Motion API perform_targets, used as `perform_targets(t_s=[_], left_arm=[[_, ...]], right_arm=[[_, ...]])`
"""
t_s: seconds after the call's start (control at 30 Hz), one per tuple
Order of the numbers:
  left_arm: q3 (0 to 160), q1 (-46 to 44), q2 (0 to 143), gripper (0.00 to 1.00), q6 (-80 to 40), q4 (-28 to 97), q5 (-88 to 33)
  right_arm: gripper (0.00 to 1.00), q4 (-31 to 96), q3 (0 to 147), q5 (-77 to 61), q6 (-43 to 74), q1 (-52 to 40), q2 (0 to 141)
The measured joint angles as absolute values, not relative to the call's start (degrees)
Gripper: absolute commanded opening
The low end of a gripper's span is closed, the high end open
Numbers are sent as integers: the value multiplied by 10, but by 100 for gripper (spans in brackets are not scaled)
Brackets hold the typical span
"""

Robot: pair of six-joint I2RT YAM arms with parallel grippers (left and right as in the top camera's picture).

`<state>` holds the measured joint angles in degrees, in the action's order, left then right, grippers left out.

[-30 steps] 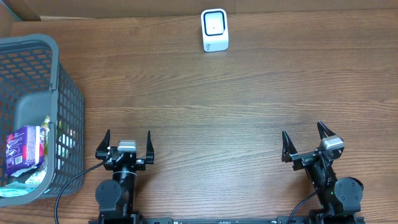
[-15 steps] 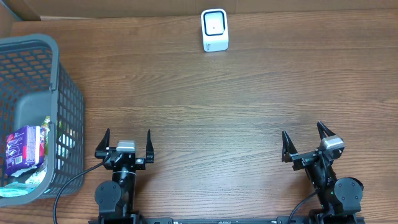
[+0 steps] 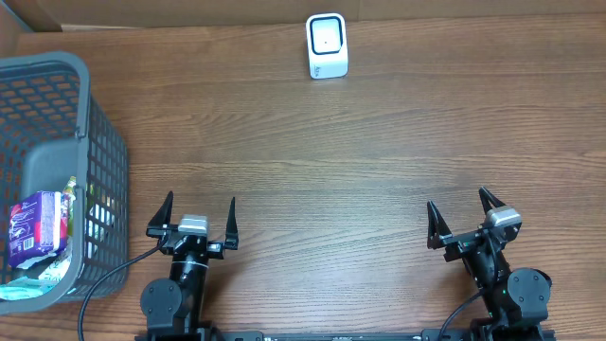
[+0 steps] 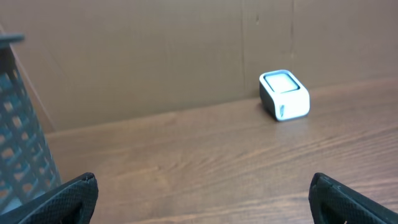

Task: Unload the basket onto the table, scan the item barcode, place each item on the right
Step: 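Reach the left gripper into the grey basket toward the purple Carefree pack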

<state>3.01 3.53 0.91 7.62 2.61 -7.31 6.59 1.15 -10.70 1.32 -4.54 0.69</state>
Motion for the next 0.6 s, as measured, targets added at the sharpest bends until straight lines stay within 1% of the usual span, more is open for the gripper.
perform_targets(t_s=[0.17,0.3,0.6], left_arm=[[63,35,13,100,76,30,-77],[100,35,43,100,76,30,-80],[198,35,191,100,61,31,-89]], right_arm=[[100,85,32,-111,14,-45,7],[100,103,60,-112,15,-45,7],[100,152,123,-112,15,-45,7]])
